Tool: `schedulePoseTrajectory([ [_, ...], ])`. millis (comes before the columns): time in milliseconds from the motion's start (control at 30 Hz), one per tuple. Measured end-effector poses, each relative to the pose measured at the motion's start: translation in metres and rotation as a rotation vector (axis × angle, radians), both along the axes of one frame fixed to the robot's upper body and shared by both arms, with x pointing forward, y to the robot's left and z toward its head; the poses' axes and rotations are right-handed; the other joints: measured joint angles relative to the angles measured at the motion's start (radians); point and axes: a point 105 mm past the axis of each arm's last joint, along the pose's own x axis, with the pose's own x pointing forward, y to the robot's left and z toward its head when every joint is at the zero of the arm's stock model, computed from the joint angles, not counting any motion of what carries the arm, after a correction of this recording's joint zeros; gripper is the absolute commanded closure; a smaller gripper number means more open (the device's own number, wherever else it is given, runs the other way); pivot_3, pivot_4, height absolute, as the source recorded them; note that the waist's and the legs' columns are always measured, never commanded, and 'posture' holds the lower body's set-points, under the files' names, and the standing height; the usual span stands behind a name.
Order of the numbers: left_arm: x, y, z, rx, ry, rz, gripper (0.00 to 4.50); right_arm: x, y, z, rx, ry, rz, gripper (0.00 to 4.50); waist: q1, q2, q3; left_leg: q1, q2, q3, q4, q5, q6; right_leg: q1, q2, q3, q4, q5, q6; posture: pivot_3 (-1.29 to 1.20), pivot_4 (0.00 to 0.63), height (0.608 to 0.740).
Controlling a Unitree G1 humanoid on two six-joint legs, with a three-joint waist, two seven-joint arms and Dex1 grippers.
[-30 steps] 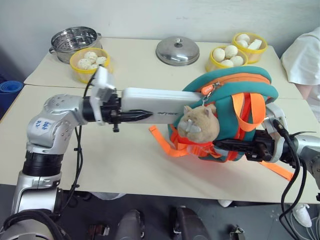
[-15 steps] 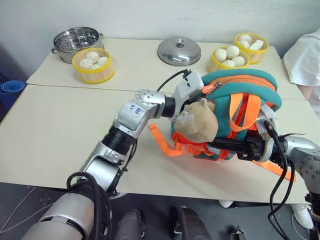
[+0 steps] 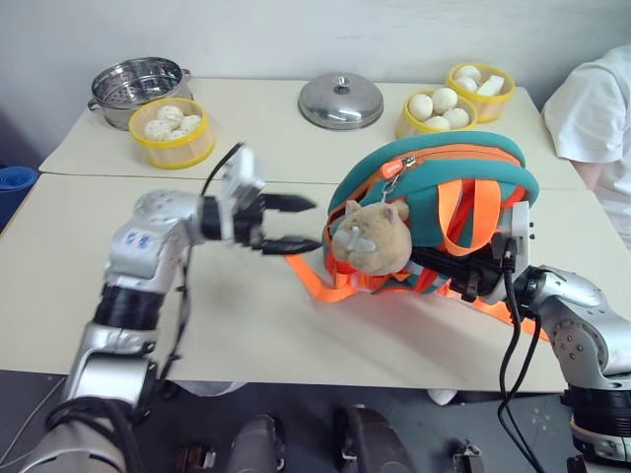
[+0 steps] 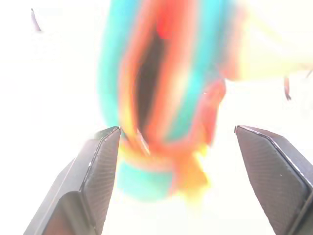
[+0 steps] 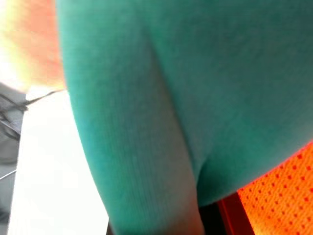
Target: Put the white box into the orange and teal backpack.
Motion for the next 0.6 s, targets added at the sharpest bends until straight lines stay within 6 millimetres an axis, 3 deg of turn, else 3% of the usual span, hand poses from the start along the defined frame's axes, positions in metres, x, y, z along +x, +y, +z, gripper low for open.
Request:
schedulePoseTrajectory([
  [67,-0.008,-0.003,-0.001,-0.02,-0.019,-0.015,0.6,0.001,0.002,-0.002,-0.02,-0.011,0.0,4.5,0.013,0.0,0.0,-0.001,0.0,-0.001,0.002,-0.002,0.003,0.001,-0.001,-0.001,-0.001,0.0,0.001,0.0,0.15,0.74],
  [200,-0.02,-0.032,0.017,-0.111,-0.104,-0.021,0.6,0.002,0.004,-0.003,-0.027,-0.024,0.001,4.5,0.023,0.0,0.0,-0.001,-0.002,-0.001,0.003,-0.004,0.006,0.003,-0.002,0.0,-0.003,0.001,0.003,0.0,0.15,0.74],
  [367,-0.02,-0.058,0.018,-0.246,-0.088,0.038,0.6,0.001,0.005,-0.006,-0.029,-0.01,0.004,4.5,0.017,0.0,0.0,0.0,-0.001,0.0,0.003,-0.003,0.005,0.002,-0.001,0.001,-0.002,0.002,0.003,0.0,0.15,0.74],
  [467,-0.026,-0.073,0.019,-0.281,-0.087,0.024,1.23,0.001,0.006,-0.007,-0.029,-0.005,0.007,4.5,0.019,0.0,0.0,0.0,-0.001,0.0,0.002,-0.002,0.004,0.003,0.0,0.001,-0.002,0.002,0.003,0.0,0.15,0.74],
  [600,-0.03,-0.087,0.017,-0.312,-0.069,0.008,2.41,0.002,0.006,-0.007,-0.027,0.001,0.001,4.5,0.019,0.0,0.0,0.0,-0.001,0.0,0.002,-0.002,0.004,0.003,0.0,0.001,-0.002,0.002,0.003,0.0,0.15,0.74],
])
